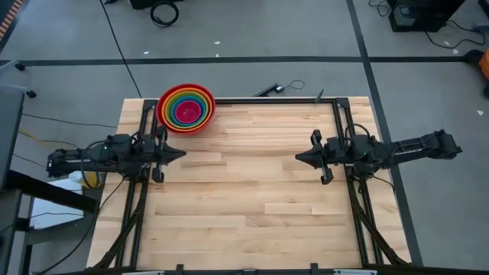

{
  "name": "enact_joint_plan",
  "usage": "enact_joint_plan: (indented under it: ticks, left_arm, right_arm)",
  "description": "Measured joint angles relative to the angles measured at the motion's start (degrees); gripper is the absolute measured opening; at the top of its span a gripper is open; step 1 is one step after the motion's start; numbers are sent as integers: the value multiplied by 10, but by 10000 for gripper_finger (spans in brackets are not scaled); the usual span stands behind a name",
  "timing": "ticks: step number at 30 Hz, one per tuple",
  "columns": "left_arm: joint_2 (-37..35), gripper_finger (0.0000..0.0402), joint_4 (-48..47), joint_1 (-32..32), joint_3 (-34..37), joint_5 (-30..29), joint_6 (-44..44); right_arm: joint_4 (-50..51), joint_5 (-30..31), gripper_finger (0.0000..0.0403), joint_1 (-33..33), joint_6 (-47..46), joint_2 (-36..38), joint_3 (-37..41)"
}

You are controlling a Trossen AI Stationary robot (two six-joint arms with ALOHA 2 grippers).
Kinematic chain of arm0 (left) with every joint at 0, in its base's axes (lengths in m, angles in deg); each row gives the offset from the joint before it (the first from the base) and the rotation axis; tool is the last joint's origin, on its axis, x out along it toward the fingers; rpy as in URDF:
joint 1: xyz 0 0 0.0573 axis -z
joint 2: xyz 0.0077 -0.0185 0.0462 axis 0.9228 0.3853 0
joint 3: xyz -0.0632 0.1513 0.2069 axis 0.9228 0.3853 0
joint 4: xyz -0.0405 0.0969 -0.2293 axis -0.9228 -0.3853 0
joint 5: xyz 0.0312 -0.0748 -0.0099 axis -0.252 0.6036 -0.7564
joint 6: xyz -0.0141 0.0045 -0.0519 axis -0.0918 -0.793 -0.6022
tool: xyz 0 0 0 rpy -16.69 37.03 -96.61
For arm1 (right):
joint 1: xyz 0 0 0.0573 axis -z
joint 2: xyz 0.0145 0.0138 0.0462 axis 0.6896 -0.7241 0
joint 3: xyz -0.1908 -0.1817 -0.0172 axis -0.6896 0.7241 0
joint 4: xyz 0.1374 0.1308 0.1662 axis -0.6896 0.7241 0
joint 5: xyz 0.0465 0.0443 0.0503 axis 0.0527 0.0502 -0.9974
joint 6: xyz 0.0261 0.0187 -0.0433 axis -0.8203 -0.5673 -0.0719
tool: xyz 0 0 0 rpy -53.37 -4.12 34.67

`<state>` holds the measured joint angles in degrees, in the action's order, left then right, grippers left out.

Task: Nest bowls inside each other
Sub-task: Return to Home Position

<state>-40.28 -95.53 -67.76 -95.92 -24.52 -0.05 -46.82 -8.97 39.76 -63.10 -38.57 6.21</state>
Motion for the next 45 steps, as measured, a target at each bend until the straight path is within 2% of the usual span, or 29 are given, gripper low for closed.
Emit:
enact_joint_plan:
  ticks: [6,12,15,20,25,29,33,36,39,45]
  left_arm:
    - [-45,3,-12,-33,0,-58,11]
    - [-69,2,-46,-55,0,-2,-2]
    - [-69,2,-82,-55,1,4,11]
    - [-73,2,5,-55,64,31,-7]
    - [-72,2,114,-54,149,26,-41]
    - [-73,2,146,-54,153,23,-43]
    - [-72,2,134,-48,153,50,-48]
    - [-74,1,138,-25,158,82,-52]
    - [-73,1,124,-4,158,56,-47]
    - [-74,1,104,5,158,39,-34]
  right_arm:
    - [21,-24,4,33,3,58,29]
    - [112,-83,4,91,26,136,27]
    - [173,-118,5,116,13,171,27]
    - [219,-159,5,131,-4,204,27]
    - [217,-178,5,131,-34,211,27]
    - [222,-206,6,131,-41,210,27]
    - [204,-184,6,130,-45,210,46]
    - [145,-174,4,128,-79,210,76]
    - [100,-176,4,122,-88,210,97]
    - [105,-177,4,133,-50,213,98]
